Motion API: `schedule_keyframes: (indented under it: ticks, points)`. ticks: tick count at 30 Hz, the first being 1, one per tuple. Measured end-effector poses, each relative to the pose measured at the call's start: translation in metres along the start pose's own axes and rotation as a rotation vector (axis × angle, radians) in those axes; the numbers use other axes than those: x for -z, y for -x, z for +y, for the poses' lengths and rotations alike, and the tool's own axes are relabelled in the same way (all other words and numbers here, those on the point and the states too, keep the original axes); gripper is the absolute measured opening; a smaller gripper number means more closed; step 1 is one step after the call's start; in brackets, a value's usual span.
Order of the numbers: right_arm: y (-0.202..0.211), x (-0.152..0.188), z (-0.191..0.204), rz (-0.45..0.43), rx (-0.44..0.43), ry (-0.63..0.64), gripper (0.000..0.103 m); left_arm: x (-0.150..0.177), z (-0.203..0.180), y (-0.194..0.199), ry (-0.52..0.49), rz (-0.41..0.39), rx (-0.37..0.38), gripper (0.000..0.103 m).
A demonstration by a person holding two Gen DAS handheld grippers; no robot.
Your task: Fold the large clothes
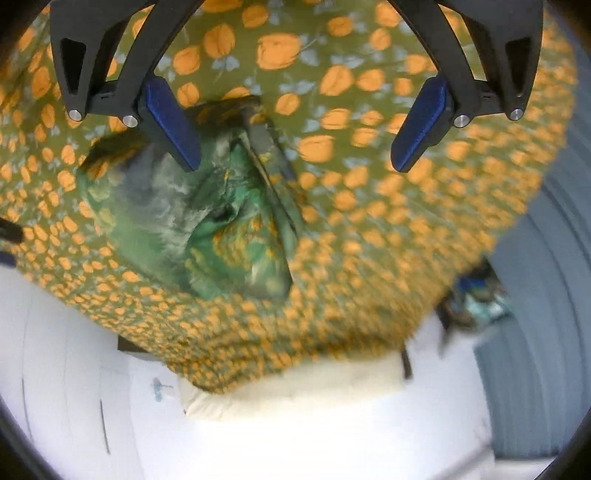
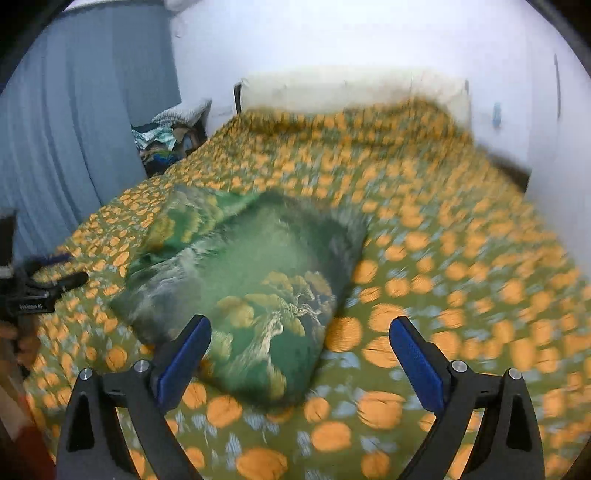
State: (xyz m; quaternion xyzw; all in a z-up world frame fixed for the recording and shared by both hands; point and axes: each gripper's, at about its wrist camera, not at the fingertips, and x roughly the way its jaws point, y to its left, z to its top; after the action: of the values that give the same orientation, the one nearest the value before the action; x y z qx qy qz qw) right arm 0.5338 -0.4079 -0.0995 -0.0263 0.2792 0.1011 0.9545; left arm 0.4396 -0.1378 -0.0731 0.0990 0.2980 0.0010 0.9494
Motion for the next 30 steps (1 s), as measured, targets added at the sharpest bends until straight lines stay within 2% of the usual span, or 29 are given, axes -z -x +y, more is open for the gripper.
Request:
schedule_keyframes:
  ticks: [2, 4, 7, 11, 19, 25, 30]
  points:
    - [0.031, 0.006, 0.011, -0.058, 0.054, 0.025, 0.103, -0.001, -0.004, 0.033, 0.027, -0.033, -0.008, 0.103]
    - [0.065, 0.014, 0.021, -0.121, 0.134, 0.044, 0.103, 0.0, -0.004, 0.047, 0.061, -0.04, 0.004, 0.103]
    - [0.096, 0.024, 0.03, -0.125, 0.185, 0.039, 0.103, 0.001, -0.013, 0.073, 0.092, -0.041, -0.005, 0.103]
    - [0.119, 0.039, 0.038, -0.071, 0.119, 0.019, 0.103, 0.009, -0.026, 0.103, 0.075, -0.068, -0.081, 0.103]
    - [0.154, 0.054, 0.052, -0.034, 0.093, -0.049, 0.103, 0.019, -0.039, 0.134, 0.067, -0.055, -0.077, 0.103]
    - [0.171, 0.057, 0.063, 0.01, 0.086, -0.061, 0.103, 0.032, -0.051, 0.141, 0.091, 0.015, 0.025, 0.103]
    - [0.178, 0.068, 0.065, 0.073, 0.086, -0.09, 0.103, 0.043, -0.063, 0.149, 0.093, 0.048, 0.054, 0.103]
